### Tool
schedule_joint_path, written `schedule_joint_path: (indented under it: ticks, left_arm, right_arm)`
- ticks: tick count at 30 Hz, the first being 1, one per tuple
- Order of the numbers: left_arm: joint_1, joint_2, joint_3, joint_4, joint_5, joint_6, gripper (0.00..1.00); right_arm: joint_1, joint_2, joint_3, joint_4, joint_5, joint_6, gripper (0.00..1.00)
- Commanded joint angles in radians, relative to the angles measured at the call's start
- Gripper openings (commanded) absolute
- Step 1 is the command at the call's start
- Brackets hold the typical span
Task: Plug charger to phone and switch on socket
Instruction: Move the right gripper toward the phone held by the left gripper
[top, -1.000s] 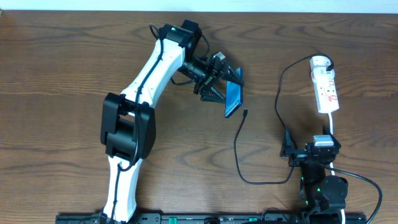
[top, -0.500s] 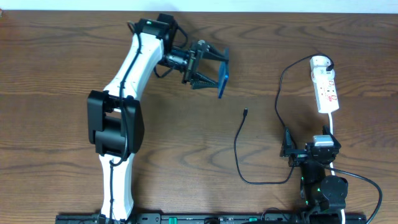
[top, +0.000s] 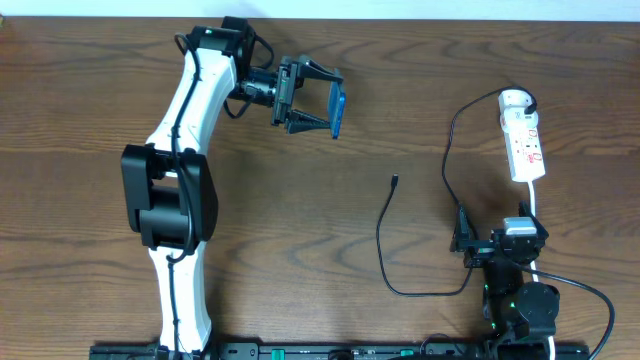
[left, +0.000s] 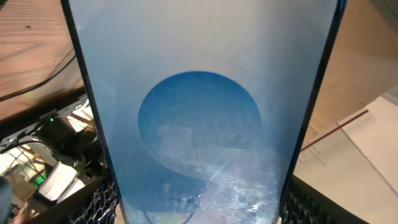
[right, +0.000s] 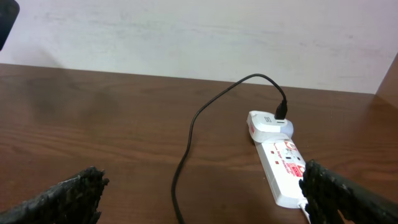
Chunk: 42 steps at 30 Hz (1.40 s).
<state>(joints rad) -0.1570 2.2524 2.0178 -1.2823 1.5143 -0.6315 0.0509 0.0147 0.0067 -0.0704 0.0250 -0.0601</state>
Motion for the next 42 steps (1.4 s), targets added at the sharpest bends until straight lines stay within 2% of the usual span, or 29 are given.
schedule_joint_path:
  ticks: [1,9,12,18,20,23,25,29,32,34,36,38,42]
  left_arm:
    - [0.002,-0.031,-0.002,-0.005,0.058,-0.011,0.74]
    - [0.002,-0.031,-0.002,-0.004,0.058,-0.01,0.74]
    - [0.002,-0.031,-0.002,-0.004,0.059,-0.01,0.74]
    - [0.002,-0.031,-0.002,-0.004,0.058,-0.01,0.74]
    - [0.002,-0.031,-0.002,-0.005,0.058,-0.01,0.74]
    - [0.002,-0.031,-0.002,-0.004,0.058,-0.01,0.74]
    - [0.002,-0.031,-0.002,-0.004,0.058,-0.01,0.74]
    - [0.002,-0.031,-0.002,-0.004,0.058,-0.01,0.74]
    - [0.002,-0.031,-0.002,-0.004,0.058,-0.01,0.75]
    - [0.002,-0.031,-0.002,-0.004,0.058,-0.01,0.74]
    - [0.002,-0.031,-0.002,-0.004,0.058,-0.01,0.74]
    - [0.002,-0.031,-0.002,-0.004,0.058,-0.01,0.74]
    - [0.002,-0.031,-0.002,-0.004,0.058,-0.01,0.74]
  right_arm:
    - [-0.005,-0.003,-0.001,-0.004,-0.002,-0.008,0.99]
    - [-0.005,-0.003,-0.001,0.009,-0.015,0.003,0.99]
    - [-0.005,-0.003,-0.001,0.012,-0.102,0.085,0.99]
    - [-0.005,-0.003,-0.001,0.009,-0.148,0.097,0.99]
    - [-0.004,-0.003,-0.001,0.048,-0.231,0.131,0.99]
    - [-0.004,-0.003,-0.001,0.12,-0.596,0.352,0.99]
    - [-0.003,-0.003,-0.001,0.152,-0.716,0.468,0.99]
    - [-0.003,-0.003,-0.001,0.246,-0.72,0.644,0.99]
    - [-0.004,-0.003,-0.001,0.489,-0.712,0.712,0.99]
    - [-0.005,-0.003,0.01,0.645,-0.664,0.722,0.99]
    - [-0.005,-0.003,0.049,0.674,-0.599,0.72,0.99]
    - [-0.005,0.005,0.116,0.641,-0.552,0.678,1.0]
    - [-0.005,0.121,0.39,0.439,-0.538,0.469,0.99]
